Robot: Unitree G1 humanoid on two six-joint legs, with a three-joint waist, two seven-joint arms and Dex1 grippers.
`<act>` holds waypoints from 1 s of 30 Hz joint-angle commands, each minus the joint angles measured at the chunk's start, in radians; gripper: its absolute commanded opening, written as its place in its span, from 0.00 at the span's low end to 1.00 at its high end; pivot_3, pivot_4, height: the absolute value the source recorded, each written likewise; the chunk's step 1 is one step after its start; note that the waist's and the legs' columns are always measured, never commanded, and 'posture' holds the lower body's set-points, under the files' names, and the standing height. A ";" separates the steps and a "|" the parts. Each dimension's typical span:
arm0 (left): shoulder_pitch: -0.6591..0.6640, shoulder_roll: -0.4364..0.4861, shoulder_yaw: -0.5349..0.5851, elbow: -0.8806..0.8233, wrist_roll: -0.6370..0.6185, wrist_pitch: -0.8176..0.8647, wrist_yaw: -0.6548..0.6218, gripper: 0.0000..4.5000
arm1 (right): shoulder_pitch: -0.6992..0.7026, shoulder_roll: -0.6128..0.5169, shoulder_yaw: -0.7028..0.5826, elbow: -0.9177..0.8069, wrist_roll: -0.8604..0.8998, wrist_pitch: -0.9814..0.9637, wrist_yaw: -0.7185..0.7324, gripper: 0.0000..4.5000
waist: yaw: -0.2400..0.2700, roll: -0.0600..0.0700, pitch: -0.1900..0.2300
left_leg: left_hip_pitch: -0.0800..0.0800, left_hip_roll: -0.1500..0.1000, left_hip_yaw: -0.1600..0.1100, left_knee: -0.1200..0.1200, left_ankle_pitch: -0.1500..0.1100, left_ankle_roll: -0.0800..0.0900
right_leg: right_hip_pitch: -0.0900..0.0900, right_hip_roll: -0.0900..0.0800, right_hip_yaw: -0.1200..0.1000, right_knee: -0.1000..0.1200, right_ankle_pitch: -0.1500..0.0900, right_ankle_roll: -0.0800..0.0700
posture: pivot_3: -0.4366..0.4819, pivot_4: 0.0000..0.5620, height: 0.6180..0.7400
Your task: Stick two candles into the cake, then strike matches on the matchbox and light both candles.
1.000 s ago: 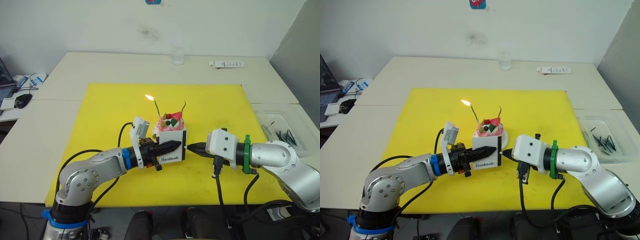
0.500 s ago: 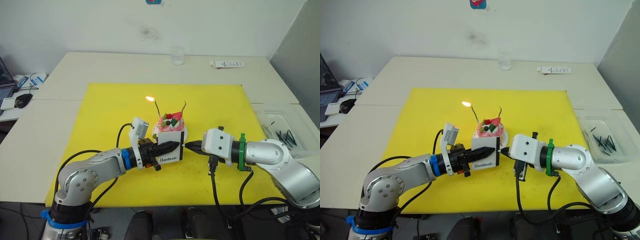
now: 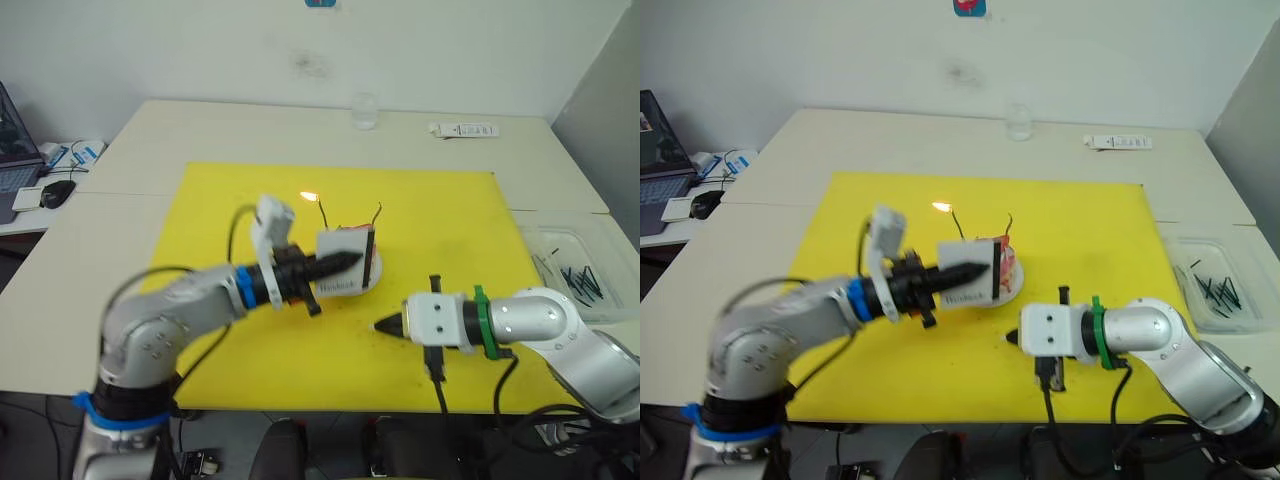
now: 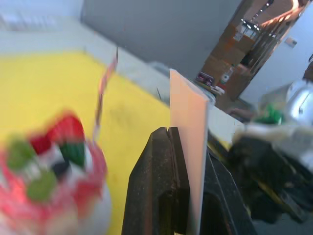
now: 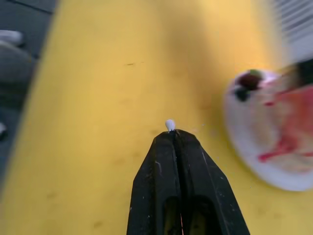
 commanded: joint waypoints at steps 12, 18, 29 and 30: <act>0.206 0.077 0.000 -0.093 0.032 -0.035 -0.052 0.00 | -0.097 0.093 -0.148 -0.004 0.134 0.179 -0.083 0.00 | -0.014 0.000 0.000 | 0.002 0.001 -0.001 0.000 0.000 0.000 | 0.001 -0.004 -0.001 0.001 0.000 0.000 | 0.48 0.27 1.00; 0.219 0.023 -0.065 -0.079 0.120 -0.081 -0.055 0.00 | -0.130 0.127 -0.163 -0.022 0.184 0.264 -0.129 0.00 | -0.014 0.000 0.000 | 0.001 0.000 0.000 0.000 0.000 0.000 | 0.001 -0.004 0.000 0.000 0.000 0.000 | 0.48 0.27 1.00; 0.231 -0.009 -0.099 -0.034 0.199 -0.132 -0.118 0.00 | -0.202 0.180 -0.098 -0.037 0.191 0.345 -0.196 0.00 | -0.016 0.000 0.000 | 0.001 0.001 -0.001 0.000 0.000 0.000 | 0.000 -0.003 0.000 0.001 0.000 0.000 | 0.48 0.27 1.00; 0.231 -0.011 -0.101 -0.033 0.203 -0.133 -0.120 0.00 | -0.210 0.186 -0.088 -0.034 0.189 0.346 -0.200 0.00 | -0.016 0.000 0.000 | 0.000 0.001 -0.001 0.000 0.000 0.000 | 0.000 -0.003 0.000 0.000 0.000 0.000 | 0.48 0.27 1.00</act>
